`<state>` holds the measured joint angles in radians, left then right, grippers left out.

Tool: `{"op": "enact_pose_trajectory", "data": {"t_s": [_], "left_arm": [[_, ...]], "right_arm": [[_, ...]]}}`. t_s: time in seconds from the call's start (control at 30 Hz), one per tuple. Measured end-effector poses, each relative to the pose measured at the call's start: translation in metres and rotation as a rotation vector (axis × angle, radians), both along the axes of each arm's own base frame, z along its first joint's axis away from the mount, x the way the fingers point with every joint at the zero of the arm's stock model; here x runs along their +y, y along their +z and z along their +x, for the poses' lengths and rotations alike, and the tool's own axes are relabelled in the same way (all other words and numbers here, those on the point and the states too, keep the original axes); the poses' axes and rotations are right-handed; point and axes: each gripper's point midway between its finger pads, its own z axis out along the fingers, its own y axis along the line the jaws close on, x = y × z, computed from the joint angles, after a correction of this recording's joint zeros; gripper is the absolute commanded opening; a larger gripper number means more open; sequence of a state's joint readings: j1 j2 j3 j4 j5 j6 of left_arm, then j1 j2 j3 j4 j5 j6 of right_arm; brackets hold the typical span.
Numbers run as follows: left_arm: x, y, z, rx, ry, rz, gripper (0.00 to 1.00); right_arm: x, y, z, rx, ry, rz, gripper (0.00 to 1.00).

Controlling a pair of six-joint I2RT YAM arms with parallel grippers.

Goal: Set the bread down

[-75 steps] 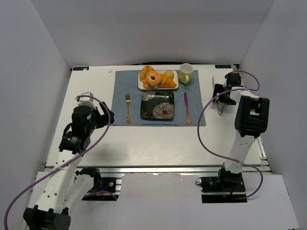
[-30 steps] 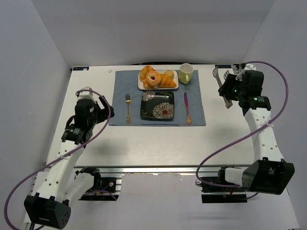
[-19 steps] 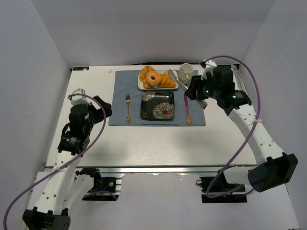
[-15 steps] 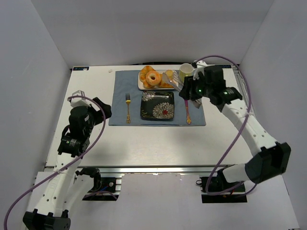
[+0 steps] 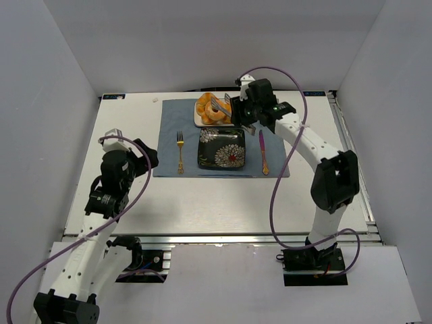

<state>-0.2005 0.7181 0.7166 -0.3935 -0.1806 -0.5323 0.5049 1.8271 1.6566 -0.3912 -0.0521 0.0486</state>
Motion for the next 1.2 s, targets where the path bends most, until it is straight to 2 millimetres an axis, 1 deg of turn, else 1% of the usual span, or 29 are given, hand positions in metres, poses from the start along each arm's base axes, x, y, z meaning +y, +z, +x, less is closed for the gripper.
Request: {"op": "enact_pose_trajectory", "data": {"t_s": [0.13, 0.27, 0.43, 0.53, 0.63, 0.67, 0.73, 0.83, 0.87, 0.93, 0.97, 1.0, 1.03, 1.07, 1.13, 1.2], "left_arm": [[-0.002, -0.013, 0.007, 0.029, -0.002, 0.007, 0.98], [-0.002, -0.027, 0.008, 0.064, -0.003, 0.018, 0.98], [-0.002, -0.028, 0.008, 0.062, -0.006, 0.024, 0.98], [-0.002, -0.027, 0.009, 0.061, -0.007, 0.027, 0.98], [-0.001, -0.027, 0.009, 0.059, -0.007, 0.028, 0.98], [-0.001, -0.027, 0.009, 0.057, -0.008, 0.028, 0.98], [-0.002, -0.026, 0.009, 0.055, -0.008, 0.029, 0.98], [-0.002, -0.026, 0.009, 0.054, -0.008, 0.029, 0.98], [-0.001, -0.026, 0.009, 0.054, -0.007, 0.029, 0.98], [-0.001, -0.026, 0.009, 0.054, -0.007, 0.030, 0.98], [-0.001, -0.026, 0.009, 0.054, -0.007, 0.030, 0.98], [-0.001, -0.026, 0.009, 0.054, -0.006, 0.030, 0.98], [-0.001, -0.026, 0.009, 0.054, -0.005, 0.030, 0.98], [-0.001, -0.026, 0.009, 0.054, -0.005, 0.030, 0.98], [-0.001, -0.026, 0.009, 0.054, -0.005, 0.030, 0.98], [-0.001, -0.026, 0.009, 0.054, -0.005, 0.030, 0.98]], "right_arm": [[0.003, -0.008, 0.022, -0.016, -0.022, -0.032, 0.56], [0.006, -0.019, 0.036, -0.019, -0.031, -0.056, 0.56], [0.006, -0.042, 0.040, 0.014, -0.041, -0.087, 0.54], [0.005, -0.048, 0.040, 0.020, -0.037, -0.099, 0.52], [0.005, -0.047, 0.041, 0.012, -0.026, -0.108, 0.40], [0.004, -0.047, 0.041, 0.010, -0.024, -0.110, 0.39], [0.005, -0.048, 0.040, 0.013, -0.022, -0.110, 0.39], [0.005, -0.048, 0.040, 0.014, -0.022, -0.110, 0.45], [0.005, -0.048, 0.040, 0.015, -0.021, -0.111, 0.45], [0.005, -0.048, 0.040, 0.015, -0.021, -0.111, 0.38], [0.004, -0.049, 0.040, 0.016, -0.020, -0.112, 0.30], [0.004, -0.049, 0.039, 0.015, -0.018, -0.115, 0.27], [0.004, -0.049, 0.039, 0.016, -0.018, -0.116, 0.20], [0.004, -0.049, 0.039, 0.019, -0.020, -0.115, 0.14], [0.004, -0.050, 0.039, 0.020, -0.020, -0.114, 0.10], [0.004, -0.049, 0.039, 0.019, -0.020, -0.113, 0.10]]}}
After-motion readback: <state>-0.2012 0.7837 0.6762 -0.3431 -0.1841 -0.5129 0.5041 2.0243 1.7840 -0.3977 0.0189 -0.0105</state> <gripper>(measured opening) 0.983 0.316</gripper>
